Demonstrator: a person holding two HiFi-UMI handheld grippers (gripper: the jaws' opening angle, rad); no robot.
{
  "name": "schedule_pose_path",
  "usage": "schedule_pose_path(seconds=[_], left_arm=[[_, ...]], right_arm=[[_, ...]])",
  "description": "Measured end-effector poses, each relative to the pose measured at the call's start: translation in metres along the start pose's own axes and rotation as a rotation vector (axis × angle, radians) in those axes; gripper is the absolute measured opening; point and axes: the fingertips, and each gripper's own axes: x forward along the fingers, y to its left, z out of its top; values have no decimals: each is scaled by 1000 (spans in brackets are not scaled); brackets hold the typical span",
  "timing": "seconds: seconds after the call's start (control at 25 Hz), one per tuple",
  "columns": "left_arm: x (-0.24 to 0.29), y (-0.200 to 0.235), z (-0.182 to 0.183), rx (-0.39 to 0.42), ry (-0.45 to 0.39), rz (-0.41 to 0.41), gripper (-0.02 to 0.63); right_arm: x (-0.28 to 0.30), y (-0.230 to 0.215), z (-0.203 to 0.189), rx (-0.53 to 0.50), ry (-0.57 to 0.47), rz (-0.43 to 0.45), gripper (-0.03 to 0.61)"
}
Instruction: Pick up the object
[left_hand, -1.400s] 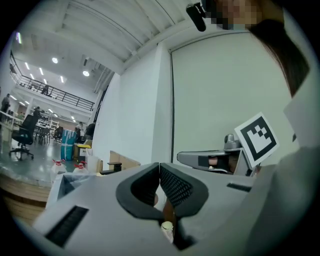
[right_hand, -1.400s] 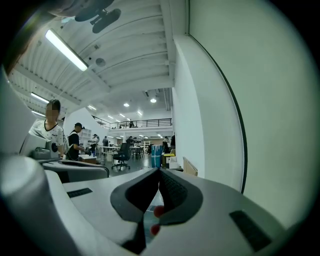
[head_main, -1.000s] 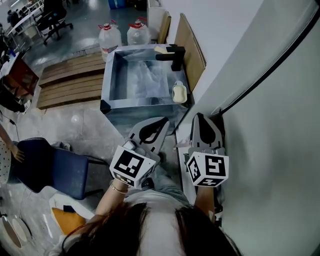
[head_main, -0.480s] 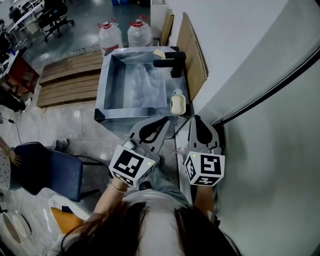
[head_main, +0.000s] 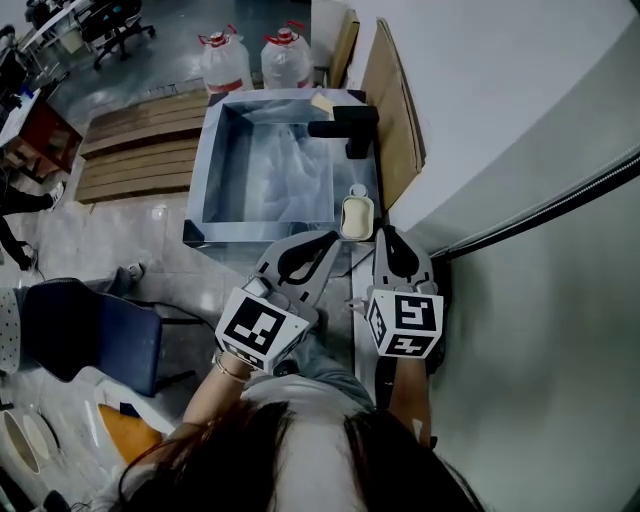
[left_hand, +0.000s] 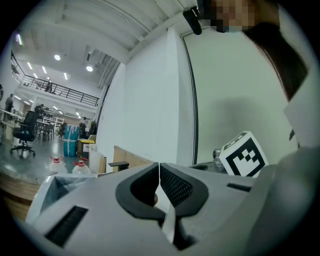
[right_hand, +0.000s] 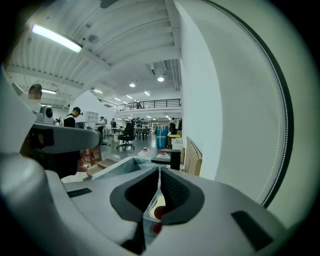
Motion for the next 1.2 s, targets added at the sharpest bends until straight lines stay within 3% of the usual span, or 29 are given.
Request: schedule_pose_path(seconds=[0.32, 0.68, 0.88, 1.04, 1.2], left_arm=[[17, 16, -10, -4, 9, 20, 9], [29, 34, -24, -79, 65, 52, 9], [40, 43, -25, -17, 55, 23, 9], [44, 51, -32, -83, 96, 43, 9], [50, 59, -37, -87, 110, 42, 9]], right_arm=[[41, -12, -35, -4, 86, 42, 29], [82, -25, -74, -3, 184, 43, 61], [104, -32, -100, -2, 249, 27, 69], [118, -37, -119, 6, 303, 15, 72], [130, -43, -140, 22, 358, 6, 75]])
